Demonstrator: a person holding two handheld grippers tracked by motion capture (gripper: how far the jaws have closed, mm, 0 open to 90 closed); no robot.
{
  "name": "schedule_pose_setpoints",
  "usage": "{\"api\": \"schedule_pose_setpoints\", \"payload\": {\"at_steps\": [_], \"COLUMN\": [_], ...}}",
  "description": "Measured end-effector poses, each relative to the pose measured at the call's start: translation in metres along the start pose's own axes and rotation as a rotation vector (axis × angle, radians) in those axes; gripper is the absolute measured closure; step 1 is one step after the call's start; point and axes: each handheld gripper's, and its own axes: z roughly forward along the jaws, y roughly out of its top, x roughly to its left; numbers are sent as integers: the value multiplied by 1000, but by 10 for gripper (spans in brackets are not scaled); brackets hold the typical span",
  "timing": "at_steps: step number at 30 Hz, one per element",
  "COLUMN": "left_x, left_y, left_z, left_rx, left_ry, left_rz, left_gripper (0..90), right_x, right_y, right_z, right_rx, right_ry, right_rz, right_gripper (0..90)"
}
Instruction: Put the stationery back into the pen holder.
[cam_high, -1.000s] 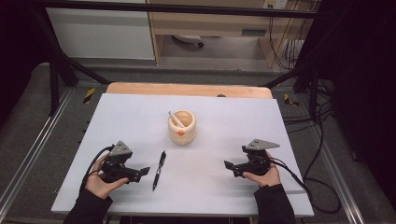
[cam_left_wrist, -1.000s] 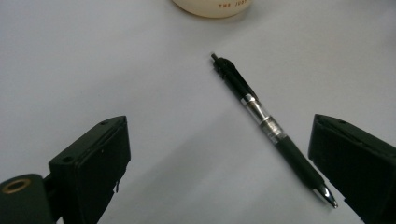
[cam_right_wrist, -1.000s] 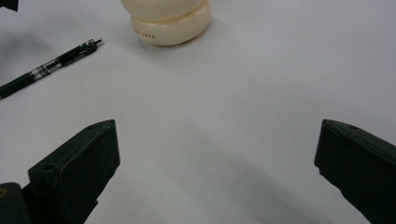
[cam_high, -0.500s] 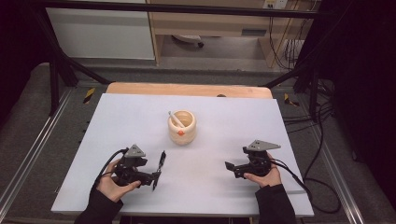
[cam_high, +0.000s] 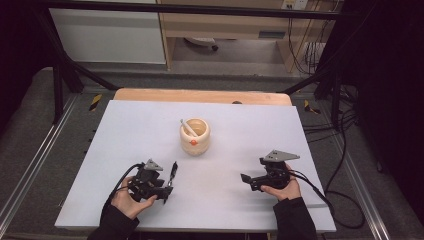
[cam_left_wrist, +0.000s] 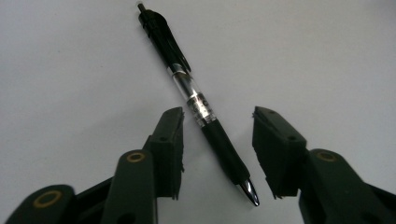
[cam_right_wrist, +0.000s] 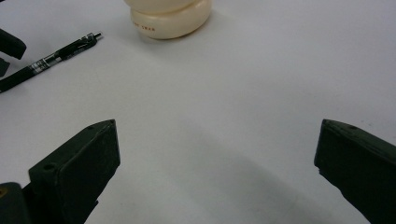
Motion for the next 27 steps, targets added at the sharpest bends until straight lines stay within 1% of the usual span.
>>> {"api": "schedule_pose_setpoints", "payload": {"at_steps": [3, 7, 11, 15, 19, 22, 25, 27], "left_x": [-4, -8, -11, -14, -14, -15, -17, -18], "left_y": [2, 3, 4, 4, 5, 5, 5, 5], "left_z": [3, 6, 8, 9, 10, 11, 13, 13], "left_rx": [16, 33, 43, 41, 46, 49, 62, 65], "left_ry": [22, 54, 72, 89, 104, 115, 124, 127], "left_rz": [-7, -3, 1, -8, -19, -26, -23, -25], "left_gripper": [589, 640, 694, 736, 749, 742, 720, 722], "right_x": [0, 0, 0, 0, 0, 0, 0, 0], "right_y": [0, 0, 0, 0, 0, 0, 0, 0], "right_z": [0, 0, 0, 0, 0, 0, 0, 0], "right_rx": [-1, -1, 0, 2, 2, 4, 4, 3], "right_ry": [0, 0, -1, -2, -2, 0, 0, 0], "right_rz": [0, -1, -1, -1, -1, 0, -1, 1], "right_gripper": [10, 10, 10, 10, 10, 10, 10, 10]}}
